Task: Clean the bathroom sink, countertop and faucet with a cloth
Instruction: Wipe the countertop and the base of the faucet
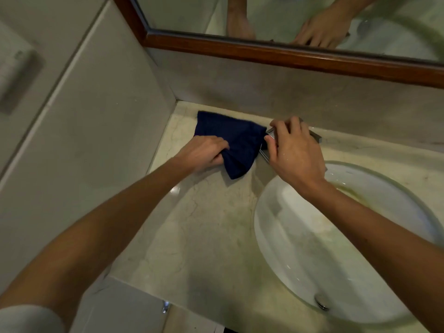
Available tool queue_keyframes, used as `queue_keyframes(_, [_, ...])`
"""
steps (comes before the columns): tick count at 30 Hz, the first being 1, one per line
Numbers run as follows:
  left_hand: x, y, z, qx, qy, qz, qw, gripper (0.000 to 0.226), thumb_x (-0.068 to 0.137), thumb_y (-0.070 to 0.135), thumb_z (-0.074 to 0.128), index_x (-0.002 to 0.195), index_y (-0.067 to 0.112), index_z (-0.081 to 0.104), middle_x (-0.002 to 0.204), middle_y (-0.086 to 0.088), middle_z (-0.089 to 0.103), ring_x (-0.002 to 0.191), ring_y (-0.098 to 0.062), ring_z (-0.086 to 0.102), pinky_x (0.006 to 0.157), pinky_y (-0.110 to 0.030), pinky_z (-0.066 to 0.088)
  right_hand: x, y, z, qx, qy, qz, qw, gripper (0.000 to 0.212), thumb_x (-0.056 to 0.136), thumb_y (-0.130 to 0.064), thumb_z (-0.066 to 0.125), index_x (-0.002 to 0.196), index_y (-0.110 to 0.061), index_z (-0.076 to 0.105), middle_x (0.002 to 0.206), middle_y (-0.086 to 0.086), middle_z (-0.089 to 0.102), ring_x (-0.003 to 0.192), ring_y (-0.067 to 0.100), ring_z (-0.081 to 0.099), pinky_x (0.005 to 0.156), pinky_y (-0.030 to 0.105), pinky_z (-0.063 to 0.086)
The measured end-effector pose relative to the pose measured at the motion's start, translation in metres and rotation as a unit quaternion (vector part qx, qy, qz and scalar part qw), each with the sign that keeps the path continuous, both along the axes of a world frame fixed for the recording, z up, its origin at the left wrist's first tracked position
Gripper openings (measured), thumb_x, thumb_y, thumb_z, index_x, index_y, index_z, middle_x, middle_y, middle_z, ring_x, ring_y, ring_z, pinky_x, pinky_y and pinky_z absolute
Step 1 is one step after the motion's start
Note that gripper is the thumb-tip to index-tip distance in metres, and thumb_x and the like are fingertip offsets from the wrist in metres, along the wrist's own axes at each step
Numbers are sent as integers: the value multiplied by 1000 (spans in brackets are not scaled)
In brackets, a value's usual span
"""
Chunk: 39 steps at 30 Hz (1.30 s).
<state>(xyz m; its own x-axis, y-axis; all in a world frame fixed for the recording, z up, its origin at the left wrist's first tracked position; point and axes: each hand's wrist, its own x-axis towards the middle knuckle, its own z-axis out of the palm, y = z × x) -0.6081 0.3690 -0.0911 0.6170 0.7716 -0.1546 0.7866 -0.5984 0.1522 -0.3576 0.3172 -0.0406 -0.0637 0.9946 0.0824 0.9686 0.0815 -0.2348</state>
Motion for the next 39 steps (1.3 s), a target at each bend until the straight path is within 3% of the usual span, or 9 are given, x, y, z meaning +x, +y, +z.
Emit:
queue_keyframes(4, [18, 33, 37, -128, 3, 33, 991, 10, 90, 17, 48, 89, 19, 58, 80, 3, 60, 78, -25, 61, 60, -34, 40, 0, 1, 1, -4, 4, 4, 1000, 36, 106, -41, 40, 127, -16, 54, 119, 12, 53, 107, 29, 55, 72, 40, 54])
queue_keyframes(7, [32, 76, 49, -167, -12, 104, 980, 33, 98, 27, 54, 129, 21, 61, 121, -4, 67, 113, -27, 61, 84, -33, 44, 0, 2, 1, -6, 5, 5, 1000, 36, 106, -42, 40, 126, -16, 54, 119, 11, 52, 107, 28, 54, 70, 39, 54])
queue_keyframes(11, [34, 66, 39, 26, -24, 80, 996, 52, 96, 40, 56, 141, 14, 53, 140, -11, 53, 125, -30, 50, 96, -39, 44, 0, 3, 0, -9, 3, 1, 1000, 37, 105, -42, 41, 127, -16, 55, 119, 10, 53, 108, 28, 54, 70, 39, 53])
queue_keyframes(16, [23, 10, -18, 32, -15, -48, 998, 59, 92, 53, 56, 143, 23, 51, 143, -6, 50, 126, -24, 46, 104, -42, 41, 1, 4, -1, -17, 0, 4, 1000, 36, 105, -42, 41, 128, -17, 53, 121, 9, 53, 111, 28, 53, 71, 39, 54])
queue_keyframes(20, [41, 23, -38, 121, -61, 44, 990, 40, 90, 34, 64, 124, 15, 67, 122, -10, 62, 107, -31, 58, 86, -42, 44, 2, 4, -2, -13, 4, 5, 1000, 36, 104, -41, 43, 128, -17, 54, 119, 9, 54, 110, 26, 54, 71, 37, 55])
queue_keyframes(24, [66, 42, -42, 120, -101, 141, 977, 35, 86, 36, 64, 113, 14, 70, 111, -8, 63, 99, -30, 58, 81, -42, 42, 2, 3, -3, -9, 3, 5, 1000, 36, 104, -42, 43, 127, -17, 55, 117, 8, 55, 107, 25, 54, 71, 35, 55])
queue_keyframes(32, [86, 53, -39, 68, -197, 80, 975, 38, 96, 42, 60, 106, 10, 77, 107, -6, 68, 96, -23, 61, 76, -38, 51, 1, 3, -3, -8, -4, 3, 1000, 38, 105, -42, 40, 128, -17, 55, 117, 7, 54, 107, 24, 53, 71, 34, 54])
queue_keyframes(36, [96, 51, -29, 39, -216, 3, 976, 41, 102, 34, 45, 119, 10, 73, 117, -9, 68, 104, -25, 62, 85, -42, 53, 1, 3, -2, -4, 9, 4, 1000, 35, 104, -41, 40, 127, -18, 55, 118, 6, 54, 107, 23, 53, 71, 32, 52])
queue_keyframes(39, [70, 34, -29, 87, -213, 32, 973, 43, 102, 35, 54, 137, 13, 64, 132, -8, 61, 121, -24, 56, 100, -39, 42, 2, 3, -3, -1, 18, -1, 1000, 37, 104, -42, 40, 127, -18, 56, 119, 5, 54, 107, 22, 53, 72, 32, 53])
